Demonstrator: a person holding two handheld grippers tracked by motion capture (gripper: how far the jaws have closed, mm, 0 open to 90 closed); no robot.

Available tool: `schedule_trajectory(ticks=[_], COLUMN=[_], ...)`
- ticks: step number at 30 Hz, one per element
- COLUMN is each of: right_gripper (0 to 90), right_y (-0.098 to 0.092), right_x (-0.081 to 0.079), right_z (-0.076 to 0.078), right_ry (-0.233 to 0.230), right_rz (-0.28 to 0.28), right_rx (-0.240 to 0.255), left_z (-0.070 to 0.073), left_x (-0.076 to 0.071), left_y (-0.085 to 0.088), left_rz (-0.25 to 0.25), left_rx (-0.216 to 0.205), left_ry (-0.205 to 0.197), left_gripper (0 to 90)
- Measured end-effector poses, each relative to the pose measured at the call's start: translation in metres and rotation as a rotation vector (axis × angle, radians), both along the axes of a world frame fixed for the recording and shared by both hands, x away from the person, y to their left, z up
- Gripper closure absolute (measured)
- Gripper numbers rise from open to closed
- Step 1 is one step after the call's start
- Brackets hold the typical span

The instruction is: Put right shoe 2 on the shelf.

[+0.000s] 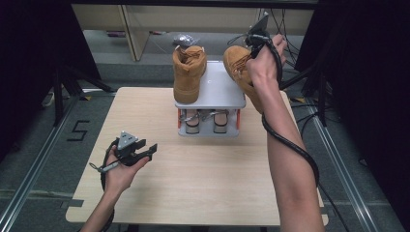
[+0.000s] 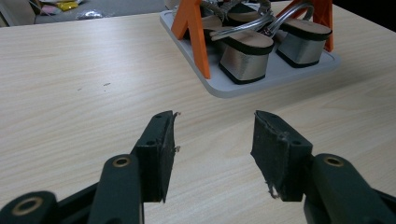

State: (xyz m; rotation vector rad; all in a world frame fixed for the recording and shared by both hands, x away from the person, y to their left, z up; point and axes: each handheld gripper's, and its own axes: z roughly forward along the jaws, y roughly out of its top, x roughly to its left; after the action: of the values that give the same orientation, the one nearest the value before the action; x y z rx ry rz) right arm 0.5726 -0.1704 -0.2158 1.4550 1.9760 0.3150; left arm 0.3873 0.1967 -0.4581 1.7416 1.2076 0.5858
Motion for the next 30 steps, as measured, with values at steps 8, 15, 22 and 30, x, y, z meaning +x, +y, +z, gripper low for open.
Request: schedule_trajectory(ticks=[8, 15, 22, 30], right_gripper=[86.1, 86.1, 86.0, 86.0], right_y=[0.013, 0.022, 0.028, 0.033], right_x=[0.006, 0.013, 0.017, 0.021], right_z=[0.001, -0.002, 0.002, 0.003], right_ry=[0.014, 0.027, 0.024, 0.032], right_rz=[0.016, 0.023, 0.029, 0.030], right_rx=[0.003, 0.009, 0.024, 0.047], left_z=[-0.001, -0.001, -0.001, 0.000], left_x=[0.000, 0.000, 0.000, -0.001], left_y=[-0.001, -0.001, -0.001, -0.001], left_rz=[-0.003, -0.004, -0.004, -0.003], left_rx=[-0.001, -0.002, -0.001, -0.002], left_ry=[0.001, 0.001, 0.001, 0.000], left_gripper=[48.2, 48.3, 48.3, 48.3])
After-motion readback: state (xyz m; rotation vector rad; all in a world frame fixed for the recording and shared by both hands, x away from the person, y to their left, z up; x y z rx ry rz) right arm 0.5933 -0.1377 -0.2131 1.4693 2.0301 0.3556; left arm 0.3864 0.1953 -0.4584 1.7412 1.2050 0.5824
